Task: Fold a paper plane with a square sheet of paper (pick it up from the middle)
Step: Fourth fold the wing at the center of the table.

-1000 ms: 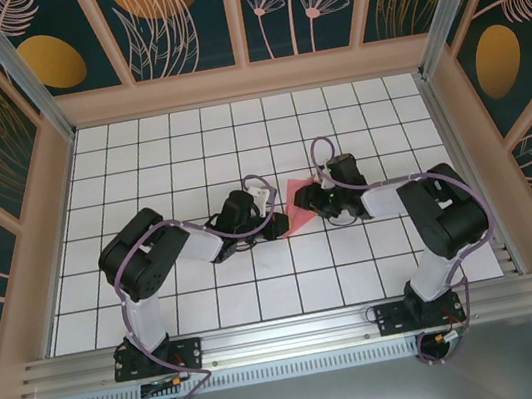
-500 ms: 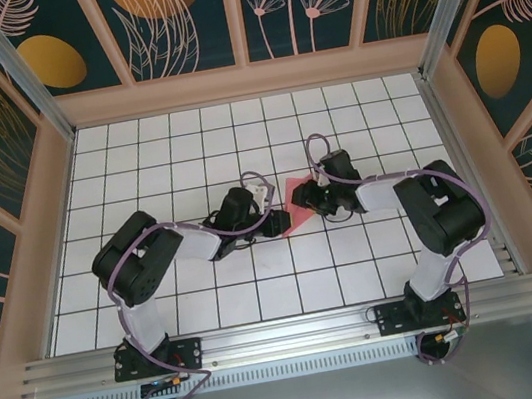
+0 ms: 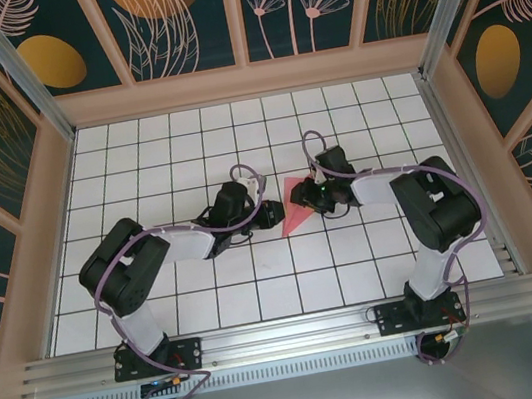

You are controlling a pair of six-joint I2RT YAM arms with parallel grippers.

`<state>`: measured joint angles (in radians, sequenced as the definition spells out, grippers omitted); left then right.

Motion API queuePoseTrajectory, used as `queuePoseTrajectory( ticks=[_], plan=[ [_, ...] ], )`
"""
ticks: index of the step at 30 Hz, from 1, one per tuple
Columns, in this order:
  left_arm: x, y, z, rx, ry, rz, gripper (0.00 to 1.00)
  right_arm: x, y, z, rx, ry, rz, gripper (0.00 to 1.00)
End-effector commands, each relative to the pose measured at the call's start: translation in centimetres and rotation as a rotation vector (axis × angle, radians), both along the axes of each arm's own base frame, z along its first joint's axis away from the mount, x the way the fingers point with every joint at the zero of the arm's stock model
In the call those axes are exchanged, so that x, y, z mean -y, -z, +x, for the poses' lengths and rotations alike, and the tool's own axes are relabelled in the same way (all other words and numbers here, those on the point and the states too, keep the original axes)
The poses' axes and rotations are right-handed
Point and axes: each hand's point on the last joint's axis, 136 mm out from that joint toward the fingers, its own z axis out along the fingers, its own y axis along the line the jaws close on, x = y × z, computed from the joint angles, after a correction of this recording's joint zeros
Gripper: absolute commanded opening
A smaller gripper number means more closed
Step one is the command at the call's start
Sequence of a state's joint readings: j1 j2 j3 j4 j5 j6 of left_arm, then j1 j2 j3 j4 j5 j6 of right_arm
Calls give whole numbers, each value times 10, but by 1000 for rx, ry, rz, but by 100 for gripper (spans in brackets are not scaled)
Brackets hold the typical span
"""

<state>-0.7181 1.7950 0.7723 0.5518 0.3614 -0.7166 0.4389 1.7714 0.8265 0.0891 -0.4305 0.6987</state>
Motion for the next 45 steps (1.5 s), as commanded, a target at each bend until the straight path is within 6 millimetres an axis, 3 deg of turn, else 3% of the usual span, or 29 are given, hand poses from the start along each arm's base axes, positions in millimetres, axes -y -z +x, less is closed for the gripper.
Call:
queuePoseTrajectory(
  ticks=[1,4,16,29,33,45],
  plan=[
    [10,-4,6,-26,20,-32,20,34,64,-34,-157,10,-233,41],
    [18,-1,3,-50,58,-47,20,35,67,-36,-177,8,-253,43],
    [16,23,3,-96,52,9,8,34,73,-41,-237,11,-267,48],
    [3,52,6,-145,1,113,4,25,57,-36,-189,11,-190,48],
    [5,51,7,-139,7,108,4,29,55,-35,-183,18,-207,47],
    [7,37,8,-113,22,83,10,52,86,-46,-282,54,-374,41]
  ],
)
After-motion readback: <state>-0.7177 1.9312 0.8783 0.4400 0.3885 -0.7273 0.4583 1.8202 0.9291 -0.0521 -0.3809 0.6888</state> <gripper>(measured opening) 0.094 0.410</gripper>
